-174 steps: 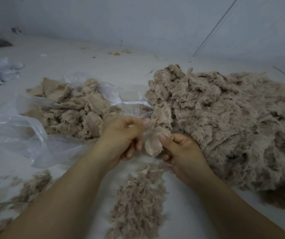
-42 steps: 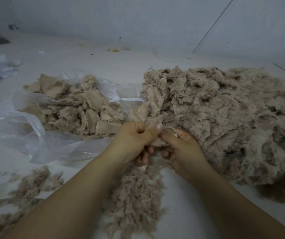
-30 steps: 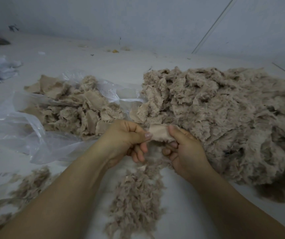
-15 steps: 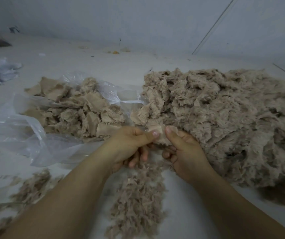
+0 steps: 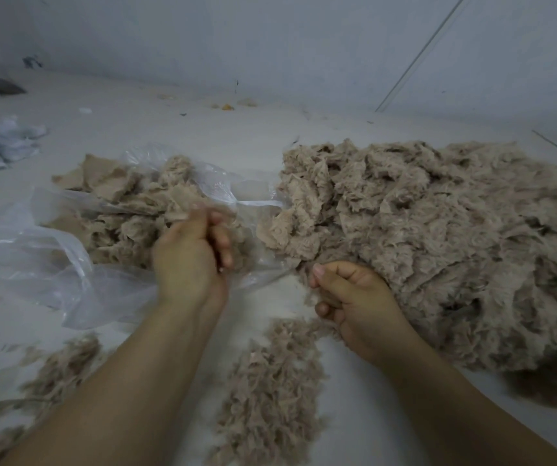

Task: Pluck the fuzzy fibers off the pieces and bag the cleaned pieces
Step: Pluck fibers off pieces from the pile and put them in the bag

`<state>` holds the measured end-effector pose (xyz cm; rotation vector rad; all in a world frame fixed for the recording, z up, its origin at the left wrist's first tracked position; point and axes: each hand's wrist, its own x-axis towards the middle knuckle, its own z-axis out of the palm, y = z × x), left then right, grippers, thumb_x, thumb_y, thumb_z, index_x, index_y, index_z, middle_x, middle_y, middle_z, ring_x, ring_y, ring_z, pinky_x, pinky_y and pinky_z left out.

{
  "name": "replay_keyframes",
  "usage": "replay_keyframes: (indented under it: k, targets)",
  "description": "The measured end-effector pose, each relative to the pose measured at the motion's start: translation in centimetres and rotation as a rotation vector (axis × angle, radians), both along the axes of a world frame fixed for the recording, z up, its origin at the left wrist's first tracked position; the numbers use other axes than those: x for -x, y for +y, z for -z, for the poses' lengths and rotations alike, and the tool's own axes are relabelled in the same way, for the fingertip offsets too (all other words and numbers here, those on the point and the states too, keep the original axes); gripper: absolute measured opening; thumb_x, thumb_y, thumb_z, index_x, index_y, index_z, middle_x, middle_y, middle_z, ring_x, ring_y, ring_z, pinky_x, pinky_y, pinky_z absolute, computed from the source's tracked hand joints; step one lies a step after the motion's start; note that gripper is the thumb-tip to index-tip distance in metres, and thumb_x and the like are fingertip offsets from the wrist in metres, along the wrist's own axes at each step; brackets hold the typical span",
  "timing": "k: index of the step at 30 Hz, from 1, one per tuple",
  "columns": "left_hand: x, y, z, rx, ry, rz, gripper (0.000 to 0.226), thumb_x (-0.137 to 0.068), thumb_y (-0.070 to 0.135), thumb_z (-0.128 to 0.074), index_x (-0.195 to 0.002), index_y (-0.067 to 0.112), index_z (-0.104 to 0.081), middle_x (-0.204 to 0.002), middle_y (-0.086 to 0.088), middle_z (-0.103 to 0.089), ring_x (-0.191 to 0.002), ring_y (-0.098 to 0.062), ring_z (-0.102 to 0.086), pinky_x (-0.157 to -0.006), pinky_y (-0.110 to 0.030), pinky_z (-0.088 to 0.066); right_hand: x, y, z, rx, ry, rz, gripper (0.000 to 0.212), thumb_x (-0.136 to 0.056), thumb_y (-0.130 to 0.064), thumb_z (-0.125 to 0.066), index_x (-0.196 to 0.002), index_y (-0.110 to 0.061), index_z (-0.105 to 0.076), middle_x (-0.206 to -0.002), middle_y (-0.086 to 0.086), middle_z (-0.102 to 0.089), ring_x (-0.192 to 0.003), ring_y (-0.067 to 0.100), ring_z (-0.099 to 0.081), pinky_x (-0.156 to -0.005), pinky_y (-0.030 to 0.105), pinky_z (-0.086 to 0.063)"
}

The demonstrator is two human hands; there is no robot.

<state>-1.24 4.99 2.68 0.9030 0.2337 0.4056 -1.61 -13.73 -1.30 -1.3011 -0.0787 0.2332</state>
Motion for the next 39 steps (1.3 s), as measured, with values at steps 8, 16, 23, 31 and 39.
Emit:
replay_keyframes:
  k: [8, 16, 23, 31, 39]
  targets:
    - [-0.1, -1.4, 1.0, -0.649, 0.116, 0.074, 0.013, -0.093, 0.015, -0.065, -0.086, 0.012, -0.075, -0.060, 0.000, -0.065, -0.037, -0.012, -0.045, -0.037, -0.018, -0.035, -0.1, 0.1, 0.1, 0.037, 0.000, -0.022, 0.034, -0.098, -0.020, -0.058, -0.068, -0.019, -0.076, -0.047, -0.010, -0.033, -0.042, 0.003, -0.035, -0.049, 0.019, -0.044]
    - [0.2, -2.5, 1.2, -0.675, 0.146, 0.131, 0.020, -0.099, 0.009, -0.054, -0.099, 0.017, -0.072, -0.046, 0.011, -0.060, -0.035, -0.013, -0.045, -0.037, -0.015, -0.035, -0.1, 0.2, 0.3, 0.045, -0.007, -0.013, 0.031, -0.098, -0.016, -0.058, -0.073, -0.017, -0.076, -0.046, -0.014, -0.043, -0.042, 0.001, -0.039, -0.048, 0.019, -0.044]
    - [1.6, -3.9, 1.7, -0.892, 0.011, 0.285, 0.022, -0.083, 0.004, -0.074, -0.094, 0.023, -0.069, -0.069, 0.006, -0.069, -0.047, -0.012, -0.062, -0.044, -0.019, -0.047, 0.4, 0.3, -0.5, -0.032, -0.050, -0.069, 0.028, -0.094, -0.029, -0.058, -0.077, -0.015, -0.074, -0.046, -0.011, -0.056, -0.042, 0.000, -0.051, -0.047, 0.016, -0.043]
    - [1.5, -3.8, 2.0, -0.819, -0.041, 0.273, 0.021, -0.085, -0.004, -0.070, -0.082, 0.017, -0.069, -0.066, -0.009, -0.069, -0.058, -0.024, -0.067, -0.053, -0.036, -0.057, 0.2, 0.4, -0.6, 0.029, -0.017, -0.040, 0.016, -0.101, -0.019, -0.053, -0.093, -0.010, -0.064, -0.057, -0.009, -0.063, -0.052, 0.002, -0.057, -0.048, 0.018, -0.044]
    - [1.4, -3.7, 1.8, -0.889, -0.157, 0.133, 0.035, -0.092, 0.001, -0.060, -0.102, 0.031, -0.074, -0.099, -0.009, -0.060, -0.089, -0.015, -0.059, -0.082, -0.029, -0.053, -0.1, 0.4, -0.3, 0.084, 0.040, 0.015, 0.015, -0.096, -0.012, -0.062, -0.083, -0.016, -0.069, -0.076, 0.003, -0.068, -0.063, 0.010, -0.052, -0.049, 0.021, -0.044]
